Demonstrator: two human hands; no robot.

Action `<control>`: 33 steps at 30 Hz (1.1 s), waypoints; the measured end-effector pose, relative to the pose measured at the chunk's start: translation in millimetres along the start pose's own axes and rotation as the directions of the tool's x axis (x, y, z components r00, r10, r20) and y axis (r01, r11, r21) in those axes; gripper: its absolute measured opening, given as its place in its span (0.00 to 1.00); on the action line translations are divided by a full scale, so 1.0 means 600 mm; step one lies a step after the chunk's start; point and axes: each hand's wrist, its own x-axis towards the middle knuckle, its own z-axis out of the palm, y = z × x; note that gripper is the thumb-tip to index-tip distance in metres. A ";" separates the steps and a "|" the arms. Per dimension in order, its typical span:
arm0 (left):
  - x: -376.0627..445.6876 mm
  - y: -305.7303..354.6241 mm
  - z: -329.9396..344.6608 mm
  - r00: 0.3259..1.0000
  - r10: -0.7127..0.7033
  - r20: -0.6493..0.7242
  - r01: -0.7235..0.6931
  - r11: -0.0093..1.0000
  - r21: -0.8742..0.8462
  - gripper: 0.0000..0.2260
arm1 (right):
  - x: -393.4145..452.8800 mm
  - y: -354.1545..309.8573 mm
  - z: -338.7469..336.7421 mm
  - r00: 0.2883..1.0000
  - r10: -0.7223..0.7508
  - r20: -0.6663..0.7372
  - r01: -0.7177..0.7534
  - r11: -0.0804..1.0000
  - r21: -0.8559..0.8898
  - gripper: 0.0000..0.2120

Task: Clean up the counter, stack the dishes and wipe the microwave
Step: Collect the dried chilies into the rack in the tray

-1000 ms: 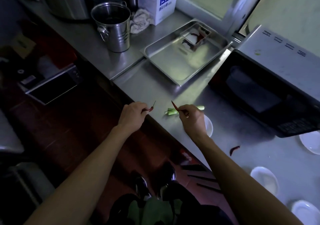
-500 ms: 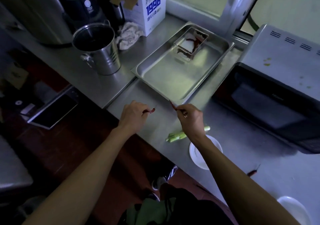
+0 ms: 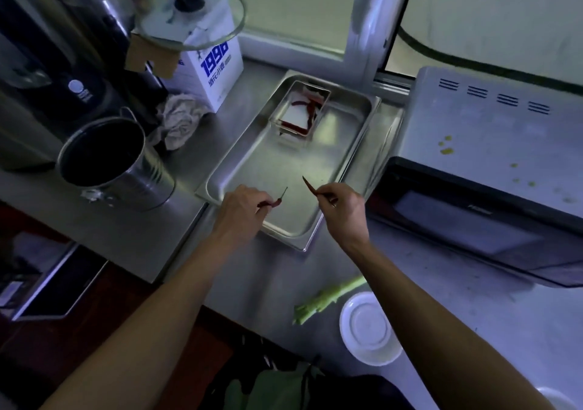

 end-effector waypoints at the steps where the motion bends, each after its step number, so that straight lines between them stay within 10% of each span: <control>1: 0.014 -0.004 -0.001 1.000 0.008 0.007 -0.008 1.000 -0.001 0.06 | 0.009 0.002 0.003 1.000 0.005 -0.009 -0.005 1.000 -0.006 0.06; 33: 0.551 -0.186 0.017 0.973 0.177 0.146 -0.170 0.984 -0.059 0.05 | 0.349 0.051 0.186 0.914 0.364 -0.180 -0.368 0.930 0.010 0.07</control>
